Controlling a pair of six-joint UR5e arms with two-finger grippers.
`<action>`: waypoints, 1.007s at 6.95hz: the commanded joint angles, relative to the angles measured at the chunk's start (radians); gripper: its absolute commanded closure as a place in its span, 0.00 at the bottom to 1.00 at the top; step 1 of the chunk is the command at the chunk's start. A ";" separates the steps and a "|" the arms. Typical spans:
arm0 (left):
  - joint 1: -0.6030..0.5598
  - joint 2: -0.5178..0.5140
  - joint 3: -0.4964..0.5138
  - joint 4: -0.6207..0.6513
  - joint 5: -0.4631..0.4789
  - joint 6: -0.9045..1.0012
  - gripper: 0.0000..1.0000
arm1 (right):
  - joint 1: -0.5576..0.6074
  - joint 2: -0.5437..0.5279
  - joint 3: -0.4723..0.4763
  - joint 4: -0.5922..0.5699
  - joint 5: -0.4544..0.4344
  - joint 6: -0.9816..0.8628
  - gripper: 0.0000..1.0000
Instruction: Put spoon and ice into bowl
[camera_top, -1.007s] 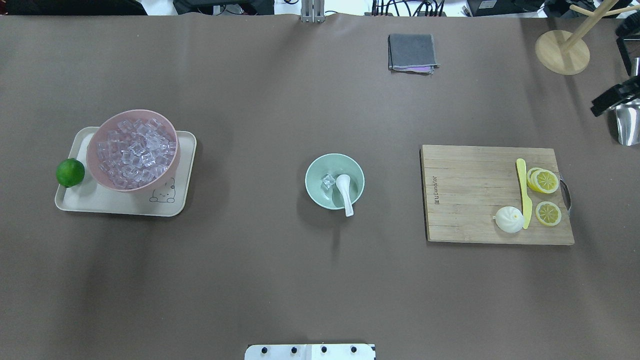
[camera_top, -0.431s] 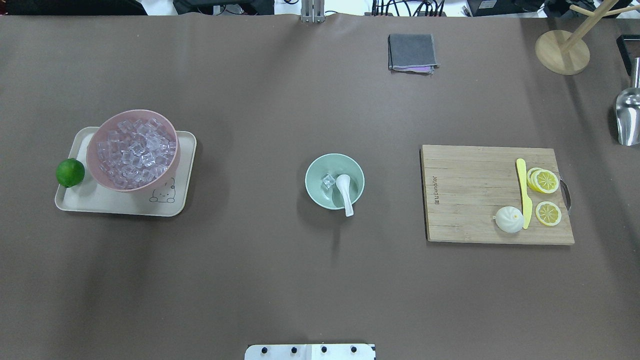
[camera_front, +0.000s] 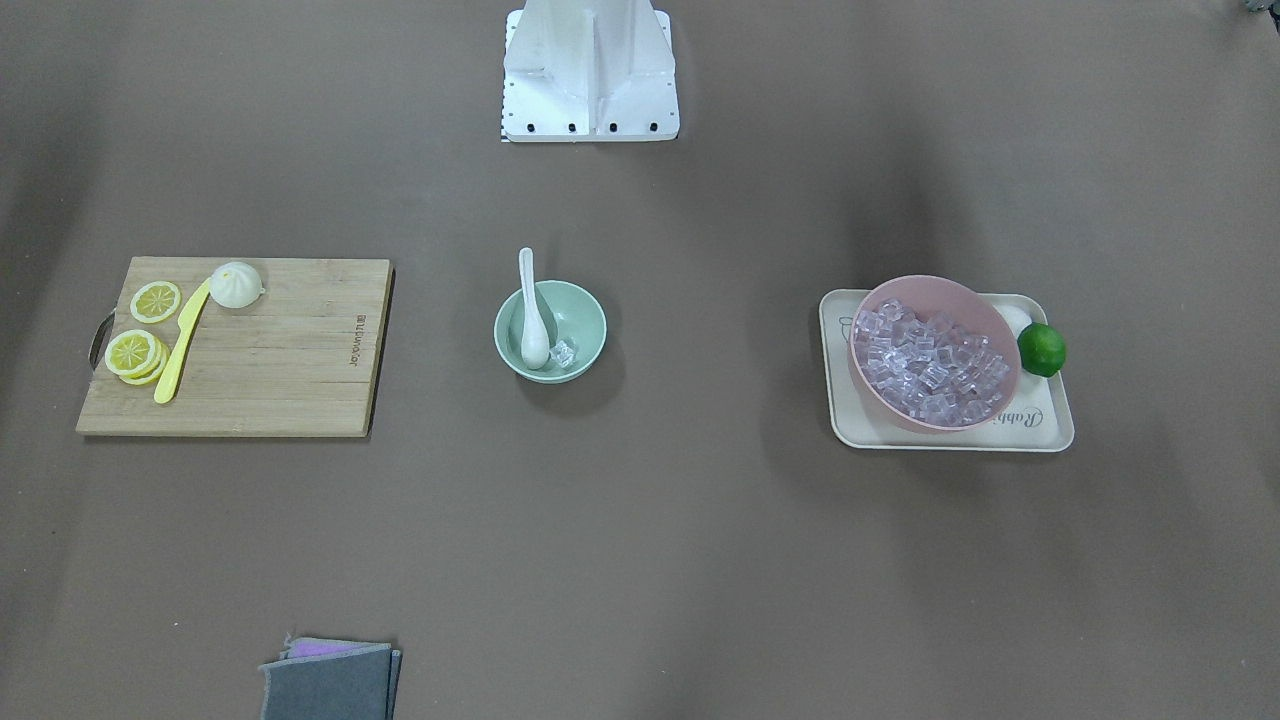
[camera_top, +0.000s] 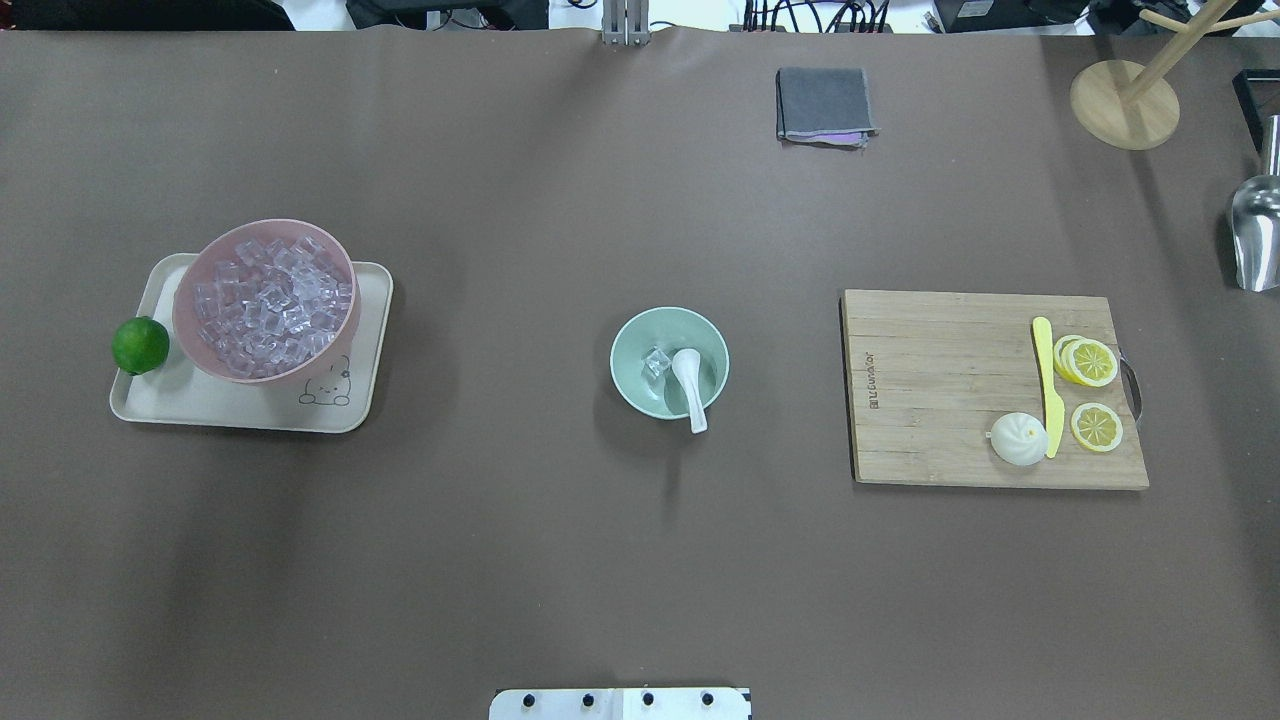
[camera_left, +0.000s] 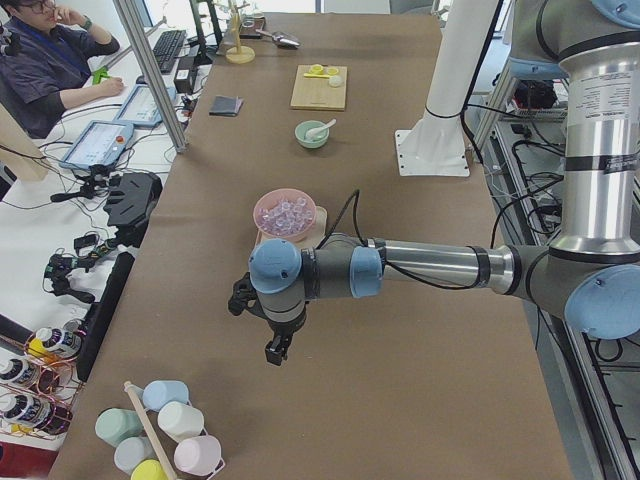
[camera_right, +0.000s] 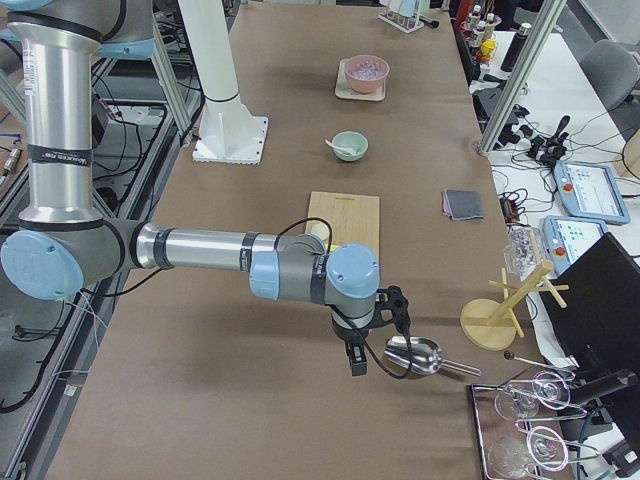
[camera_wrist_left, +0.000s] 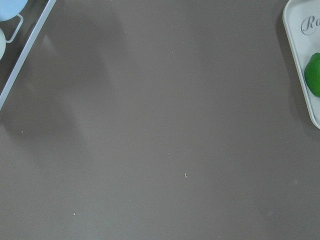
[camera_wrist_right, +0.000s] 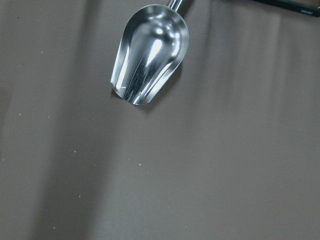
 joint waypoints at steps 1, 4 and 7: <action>-0.001 0.000 0.000 0.000 0.000 0.001 0.01 | -0.034 -0.041 0.021 0.088 0.055 0.019 0.00; 0.001 -0.001 0.000 -0.002 0.000 0.000 0.01 | -0.158 -0.011 0.038 0.061 -0.021 0.284 0.00; 0.001 -0.001 -0.001 -0.002 0.000 0.001 0.01 | -0.171 -0.012 0.041 0.073 -0.011 0.283 0.00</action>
